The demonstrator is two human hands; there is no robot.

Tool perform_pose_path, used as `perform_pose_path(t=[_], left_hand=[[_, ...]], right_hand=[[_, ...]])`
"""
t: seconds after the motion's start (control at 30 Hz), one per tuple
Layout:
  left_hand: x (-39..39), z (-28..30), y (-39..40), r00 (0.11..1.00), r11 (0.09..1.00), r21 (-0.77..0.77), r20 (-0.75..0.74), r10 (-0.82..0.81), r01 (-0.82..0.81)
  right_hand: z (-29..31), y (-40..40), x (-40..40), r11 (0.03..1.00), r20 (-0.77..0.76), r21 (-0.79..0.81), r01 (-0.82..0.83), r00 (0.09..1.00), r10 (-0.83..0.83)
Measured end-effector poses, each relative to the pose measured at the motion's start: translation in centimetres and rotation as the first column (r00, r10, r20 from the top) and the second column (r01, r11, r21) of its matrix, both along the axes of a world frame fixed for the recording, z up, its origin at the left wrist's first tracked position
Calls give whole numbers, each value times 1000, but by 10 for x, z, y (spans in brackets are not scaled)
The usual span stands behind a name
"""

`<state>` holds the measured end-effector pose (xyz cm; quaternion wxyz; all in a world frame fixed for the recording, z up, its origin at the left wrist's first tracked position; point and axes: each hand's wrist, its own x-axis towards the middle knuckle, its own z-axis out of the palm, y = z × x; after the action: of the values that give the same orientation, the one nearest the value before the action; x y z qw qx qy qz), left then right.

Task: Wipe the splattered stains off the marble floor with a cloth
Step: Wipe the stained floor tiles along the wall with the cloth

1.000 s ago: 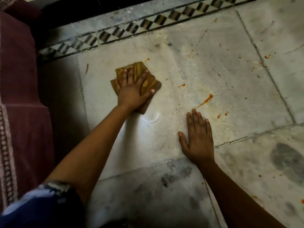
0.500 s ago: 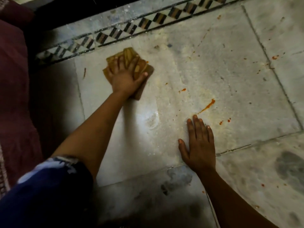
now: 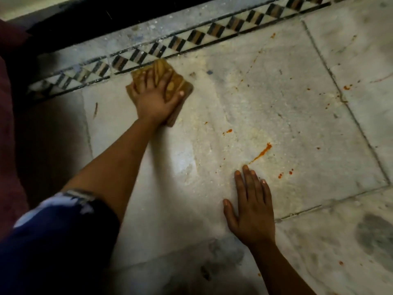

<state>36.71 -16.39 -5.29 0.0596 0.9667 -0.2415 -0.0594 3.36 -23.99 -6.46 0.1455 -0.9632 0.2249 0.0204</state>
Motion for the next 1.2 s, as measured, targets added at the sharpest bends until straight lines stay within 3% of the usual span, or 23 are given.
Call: perform_pose_path(t=[0.07,0.13,0.27,0.33,0.4,0.5,0.57,0.67,0.8,0.87,0.93,1.07,1.2], left_hand=[[-6,0,-31,999,999,18,-9,-44,44],[-29,-1,-38,981,981,-1,-12,-194,194],[-74,-6,28,885,885,-20,37,-464,465],[-65,-5,56,911,911,-4,27,-412,412],[-41,-4,52,965,965,11,-6,-261,261],[-19,0,-2,1000,1000,-6,0,-24,24],[-28,-1,-42,999,999,-16,-40,35,-36],[-75,-3,-66,984,985,-25,-32,-173,172],[-124,-8,-19,884,882,-54,64,-464,467],[-111,-4,7,898,898,-8,38,-439,439],[-88,4,13,951,950,54,-6,-308,308],[-83,33,-33,987,990,119,-149,-59,77],[-128,42,-39,907,908,169,-252,-337,384]], right_hand=[[0,1,-1,1000,0,-10,-1,1000,1],[1,1,0,1000,-5,-11,1,1000,-2],[1,0,0,1000,9,7,12,1000,-12],[0,1,0,1000,27,8,17,999,-17],[-2,1,-1,1000,28,-2,15,999,-15],[-1,1,0,1000,33,-4,10,999,-10],[-2,1,-1,1000,29,-15,11,1000,-11],[-2,1,0,1000,37,-17,9,999,-9],[-5,0,0,1000,79,-18,11,997,-10],[-6,1,-2,1000,105,-15,10,994,-9],[-6,1,-2,1000,120,-18,9,993,-7],[-1,3,-3,1000,89,-15,6,996,-4],[-1,2,-4,1000,96,14,14,995,-15]])
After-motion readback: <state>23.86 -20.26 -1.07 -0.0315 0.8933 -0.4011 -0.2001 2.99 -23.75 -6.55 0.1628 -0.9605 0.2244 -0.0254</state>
